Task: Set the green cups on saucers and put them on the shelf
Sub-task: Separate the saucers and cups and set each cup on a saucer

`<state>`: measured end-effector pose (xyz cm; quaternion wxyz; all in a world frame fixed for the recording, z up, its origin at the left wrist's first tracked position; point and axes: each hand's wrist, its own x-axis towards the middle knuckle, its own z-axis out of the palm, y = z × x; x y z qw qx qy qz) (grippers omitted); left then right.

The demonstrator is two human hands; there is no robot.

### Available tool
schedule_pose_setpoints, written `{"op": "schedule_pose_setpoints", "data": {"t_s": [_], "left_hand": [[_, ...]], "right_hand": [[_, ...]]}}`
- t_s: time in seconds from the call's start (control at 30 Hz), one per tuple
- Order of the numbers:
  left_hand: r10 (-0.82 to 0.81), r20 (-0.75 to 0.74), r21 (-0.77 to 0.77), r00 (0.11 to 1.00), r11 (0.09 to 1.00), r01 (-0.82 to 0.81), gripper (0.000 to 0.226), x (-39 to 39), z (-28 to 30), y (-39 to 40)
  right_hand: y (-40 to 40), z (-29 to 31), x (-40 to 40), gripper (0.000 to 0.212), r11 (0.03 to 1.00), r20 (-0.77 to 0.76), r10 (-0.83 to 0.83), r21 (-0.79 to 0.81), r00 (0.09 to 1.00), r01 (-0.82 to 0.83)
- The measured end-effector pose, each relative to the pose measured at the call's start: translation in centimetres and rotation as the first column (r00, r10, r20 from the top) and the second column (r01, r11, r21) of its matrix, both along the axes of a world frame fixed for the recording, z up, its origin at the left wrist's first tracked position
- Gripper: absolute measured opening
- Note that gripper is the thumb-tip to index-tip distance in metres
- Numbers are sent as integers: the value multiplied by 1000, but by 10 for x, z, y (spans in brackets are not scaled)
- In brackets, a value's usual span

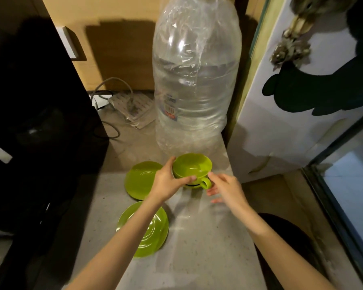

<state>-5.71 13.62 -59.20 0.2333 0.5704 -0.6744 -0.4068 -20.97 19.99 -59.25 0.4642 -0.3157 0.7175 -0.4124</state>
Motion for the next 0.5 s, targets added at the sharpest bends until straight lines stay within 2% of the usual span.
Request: {"op": "schedule_pose_setpoints", "data": {"t_s": [0.1, 0.2, 0.5], "left_hand": [[8, -14, 7, 1000, 1000, -8, 90, -3, -5, -2], [31, -44, 7, 999, 1000, -31, 89, -2, -6, -2], [95, -165, -9, 982, 995, -98, 92, 5, 4, -4]], "right_hand": [[-1, -1, -4, 21, 999, 122, 15, 39, 992, -20], [0, 1, -3, 21, 1000, 183, 9, -7, 983, -7], [-1, 7, 3, 22, 984, 75, 41, -178, 996, -27]]}}
